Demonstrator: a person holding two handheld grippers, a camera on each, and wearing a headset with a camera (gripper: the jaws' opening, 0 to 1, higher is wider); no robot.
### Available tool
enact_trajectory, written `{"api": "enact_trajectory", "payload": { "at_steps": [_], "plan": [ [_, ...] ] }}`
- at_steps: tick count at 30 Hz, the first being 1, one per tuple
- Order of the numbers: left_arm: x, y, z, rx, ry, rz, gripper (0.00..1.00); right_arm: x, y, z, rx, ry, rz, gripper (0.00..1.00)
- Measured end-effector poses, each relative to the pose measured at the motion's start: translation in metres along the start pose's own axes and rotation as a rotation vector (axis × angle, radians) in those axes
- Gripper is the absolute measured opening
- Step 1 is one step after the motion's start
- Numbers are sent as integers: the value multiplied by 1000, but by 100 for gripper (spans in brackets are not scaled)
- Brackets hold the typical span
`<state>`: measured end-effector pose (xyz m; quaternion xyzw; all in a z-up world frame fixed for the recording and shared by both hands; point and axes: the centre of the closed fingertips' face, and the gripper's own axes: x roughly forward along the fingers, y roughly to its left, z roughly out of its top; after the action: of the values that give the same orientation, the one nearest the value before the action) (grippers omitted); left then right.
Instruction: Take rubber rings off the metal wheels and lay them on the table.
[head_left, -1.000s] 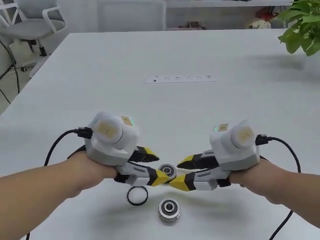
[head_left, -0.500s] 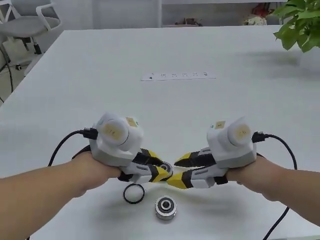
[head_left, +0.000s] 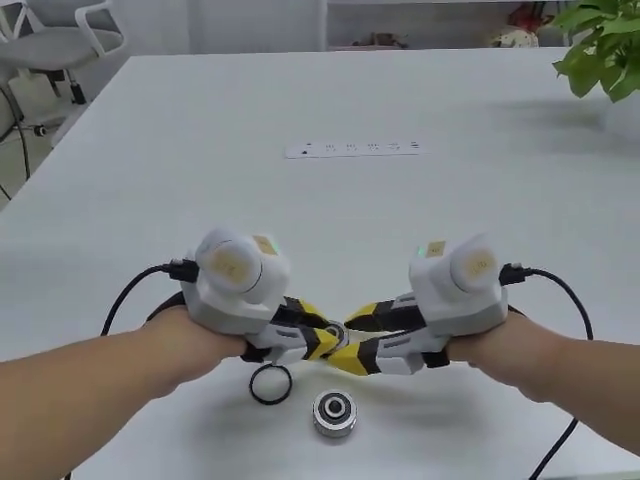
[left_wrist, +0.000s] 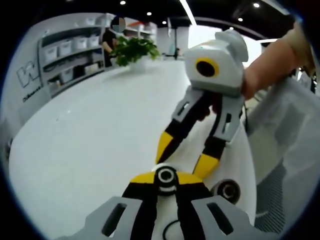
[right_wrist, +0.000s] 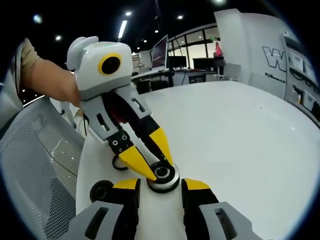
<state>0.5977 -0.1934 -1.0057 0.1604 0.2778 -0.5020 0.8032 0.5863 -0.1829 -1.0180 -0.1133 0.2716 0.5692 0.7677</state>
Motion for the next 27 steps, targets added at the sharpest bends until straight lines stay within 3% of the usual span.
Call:
{"api": "enact_trajectory", "payload": {
  "at_steps": [10, 15, 27],
  "plan": [
    [0, 0, 0, -7, -3, 20, 14, 9, -1, 0, -44, 9, -42, 31],
    [0, 0, 0, -11, -6, 22, 14, 6, -5, -1, -65, 19, -58, 27],
    [0, 0, 0, -13, -6, 26, 13, -3, -4, -5, -63, 23, -46, 23]
  ]
}}
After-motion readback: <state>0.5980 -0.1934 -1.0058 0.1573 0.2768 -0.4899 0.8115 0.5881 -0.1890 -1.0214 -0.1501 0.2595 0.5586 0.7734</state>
